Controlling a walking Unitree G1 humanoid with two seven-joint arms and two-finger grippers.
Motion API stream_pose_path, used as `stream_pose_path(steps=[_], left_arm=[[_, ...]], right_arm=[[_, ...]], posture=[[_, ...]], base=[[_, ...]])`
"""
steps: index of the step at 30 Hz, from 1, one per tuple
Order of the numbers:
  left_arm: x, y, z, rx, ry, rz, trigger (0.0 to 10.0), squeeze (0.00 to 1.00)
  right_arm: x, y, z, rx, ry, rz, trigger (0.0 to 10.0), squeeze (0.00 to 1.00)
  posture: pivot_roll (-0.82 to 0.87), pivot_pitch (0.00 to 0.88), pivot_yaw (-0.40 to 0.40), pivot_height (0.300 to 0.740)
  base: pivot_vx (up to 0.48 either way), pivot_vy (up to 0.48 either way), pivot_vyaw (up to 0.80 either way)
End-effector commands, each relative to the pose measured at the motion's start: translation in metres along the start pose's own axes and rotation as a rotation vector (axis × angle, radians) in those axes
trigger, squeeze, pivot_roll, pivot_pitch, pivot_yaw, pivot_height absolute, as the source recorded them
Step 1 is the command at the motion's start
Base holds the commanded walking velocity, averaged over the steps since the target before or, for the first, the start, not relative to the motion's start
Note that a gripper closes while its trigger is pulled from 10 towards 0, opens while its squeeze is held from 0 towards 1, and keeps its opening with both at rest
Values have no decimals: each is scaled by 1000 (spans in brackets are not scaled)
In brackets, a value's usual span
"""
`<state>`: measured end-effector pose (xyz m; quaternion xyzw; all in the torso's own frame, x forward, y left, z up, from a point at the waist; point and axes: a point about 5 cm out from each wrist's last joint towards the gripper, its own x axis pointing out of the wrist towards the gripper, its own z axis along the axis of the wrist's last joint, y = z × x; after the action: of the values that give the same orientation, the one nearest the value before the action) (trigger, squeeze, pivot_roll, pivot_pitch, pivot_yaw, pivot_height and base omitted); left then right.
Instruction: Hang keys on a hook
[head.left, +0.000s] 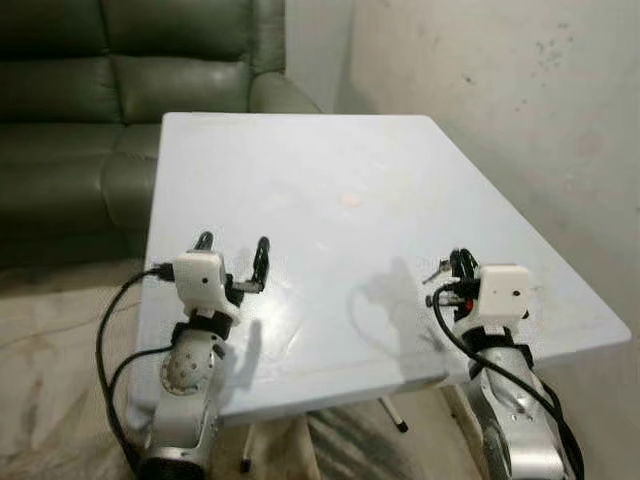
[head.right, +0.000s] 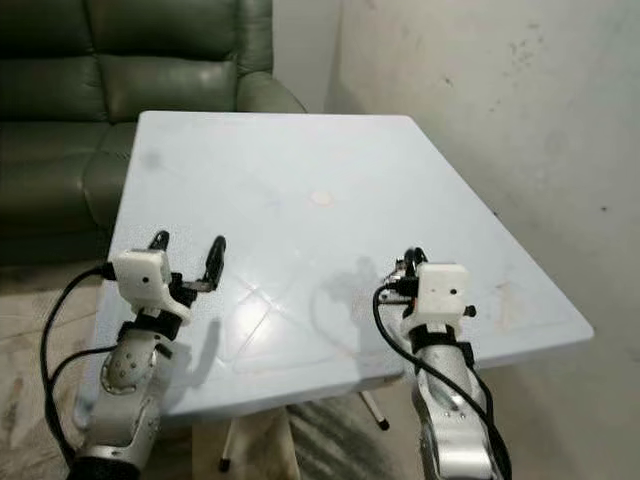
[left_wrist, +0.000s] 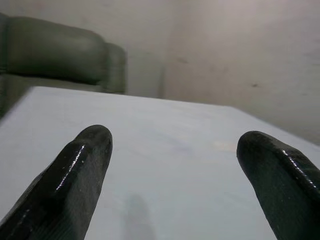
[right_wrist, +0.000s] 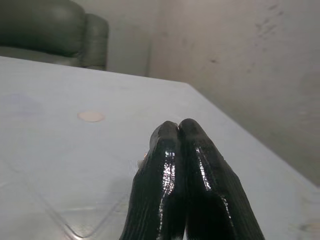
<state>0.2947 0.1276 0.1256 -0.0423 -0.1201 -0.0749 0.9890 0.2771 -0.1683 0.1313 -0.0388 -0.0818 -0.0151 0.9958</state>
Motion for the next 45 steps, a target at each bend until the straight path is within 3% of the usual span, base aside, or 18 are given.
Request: stream_pose_path(steps=[1,45], left_arm=[[1,1,-2,6,20,2,10000,0],[3,6,-4,22,58,15,10000,0]], right_arm=[[-1,-2,-3,2,13,-3,10000,0],[-2,-1,-3,22,12,-45,10000,0]], posture=[[16,29,-90,740],[20,61,-70,740]], base=[[0,0,-775],[0,0,-770]])
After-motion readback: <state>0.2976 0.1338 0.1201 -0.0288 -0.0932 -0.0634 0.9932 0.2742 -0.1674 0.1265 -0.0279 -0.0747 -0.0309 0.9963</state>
